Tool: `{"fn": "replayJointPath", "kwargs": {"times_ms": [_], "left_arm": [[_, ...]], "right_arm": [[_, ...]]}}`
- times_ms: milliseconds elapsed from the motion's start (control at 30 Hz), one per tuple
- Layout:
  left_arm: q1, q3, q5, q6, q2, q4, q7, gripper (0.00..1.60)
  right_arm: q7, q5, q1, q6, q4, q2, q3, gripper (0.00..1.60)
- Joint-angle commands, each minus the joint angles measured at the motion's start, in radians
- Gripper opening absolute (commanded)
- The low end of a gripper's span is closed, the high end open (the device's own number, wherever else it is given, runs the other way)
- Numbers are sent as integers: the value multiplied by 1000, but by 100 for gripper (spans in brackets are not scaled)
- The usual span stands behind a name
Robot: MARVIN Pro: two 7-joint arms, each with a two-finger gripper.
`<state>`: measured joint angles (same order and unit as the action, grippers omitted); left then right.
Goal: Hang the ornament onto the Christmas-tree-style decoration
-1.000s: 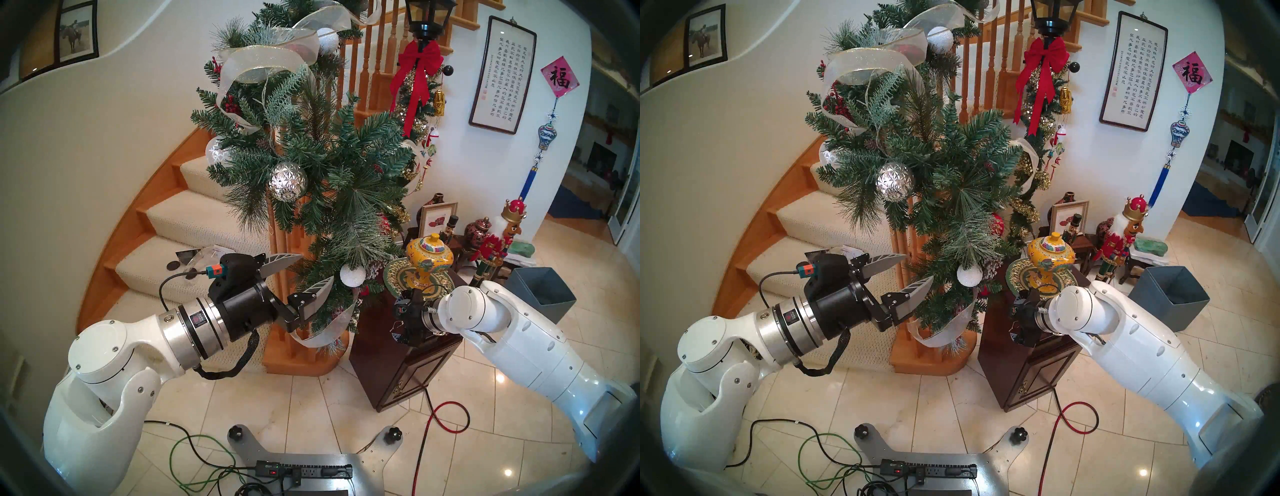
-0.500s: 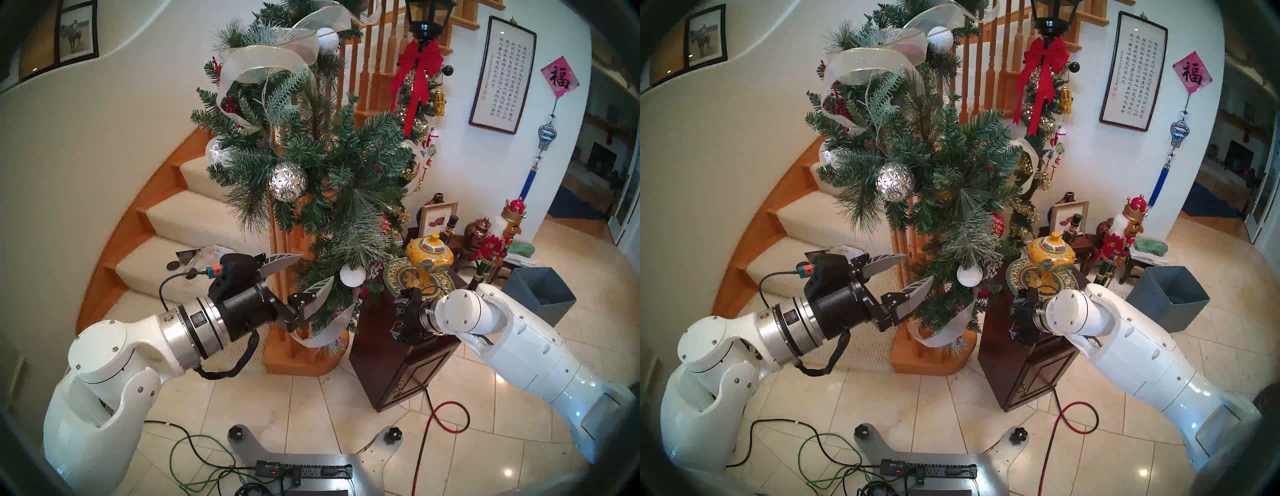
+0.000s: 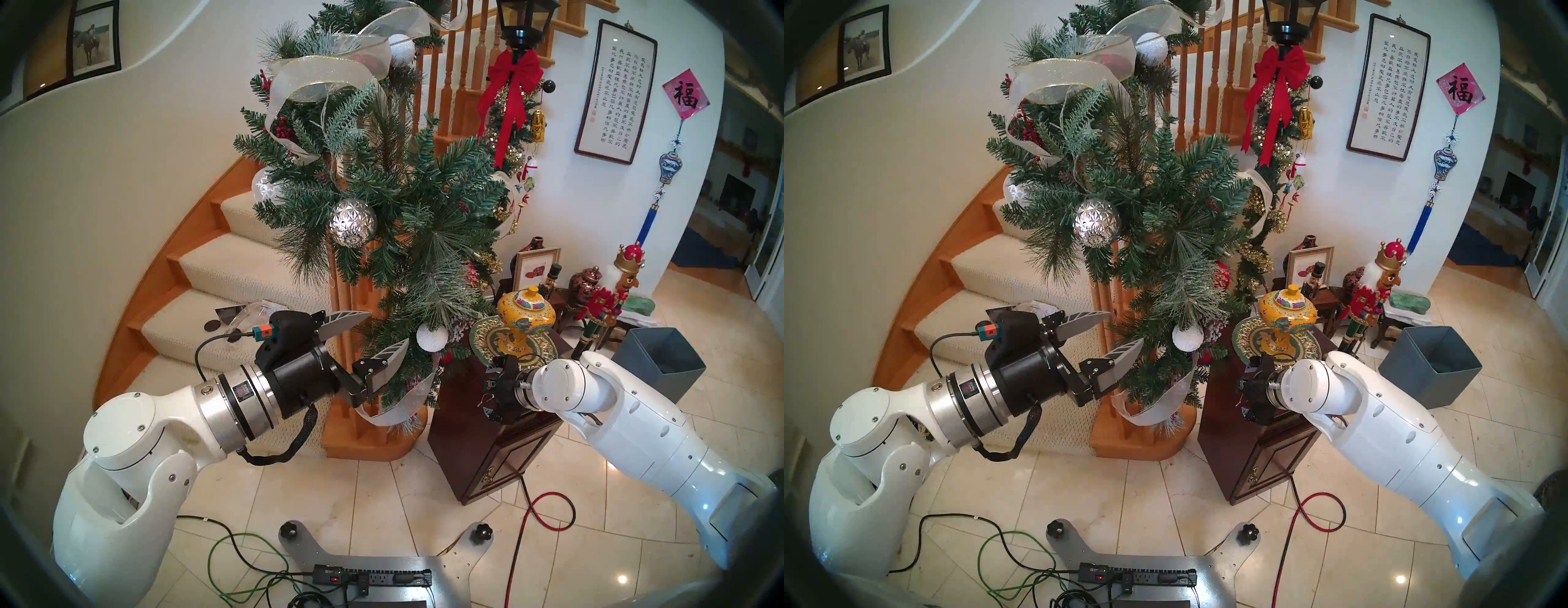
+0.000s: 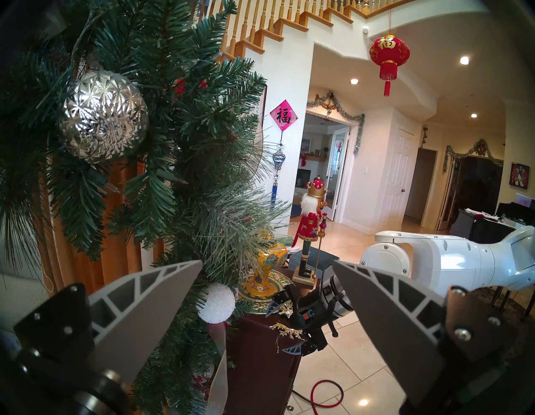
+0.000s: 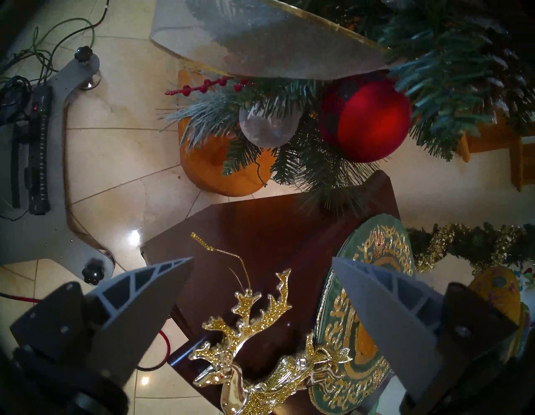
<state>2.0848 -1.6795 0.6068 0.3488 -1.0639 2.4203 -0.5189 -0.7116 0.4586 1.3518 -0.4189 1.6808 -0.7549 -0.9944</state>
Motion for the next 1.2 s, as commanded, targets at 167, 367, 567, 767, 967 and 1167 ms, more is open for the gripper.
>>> {"fn": "replayJointPath", "kwargs": {"times_ms": [167,367,567,767,967,1167], "left_arm": [[-1,-1,0,-2,0,5,0,160],[-1,-1,0,-2,0,5,0,160],[-1,-1,0,-2,0,5,0,160],[-1,-1,0,-2,0,5,0,160],[-1,-1,0,-2,0,5,0,160],[-1,-1,0,-2,0,5,0,160]], "right_arm": [[5,18,-22,-3,-6,-15,2,160],[6,30,-31,1,-24,-30,8,160],[7,44,-37,2,-32,-38,13,160],[4,49,-40,5,-36,-42,13,151],[-1,51,-41,7,-36,-45,12,137],[-4,53,-40,10,-39,-46,12,125]]}}
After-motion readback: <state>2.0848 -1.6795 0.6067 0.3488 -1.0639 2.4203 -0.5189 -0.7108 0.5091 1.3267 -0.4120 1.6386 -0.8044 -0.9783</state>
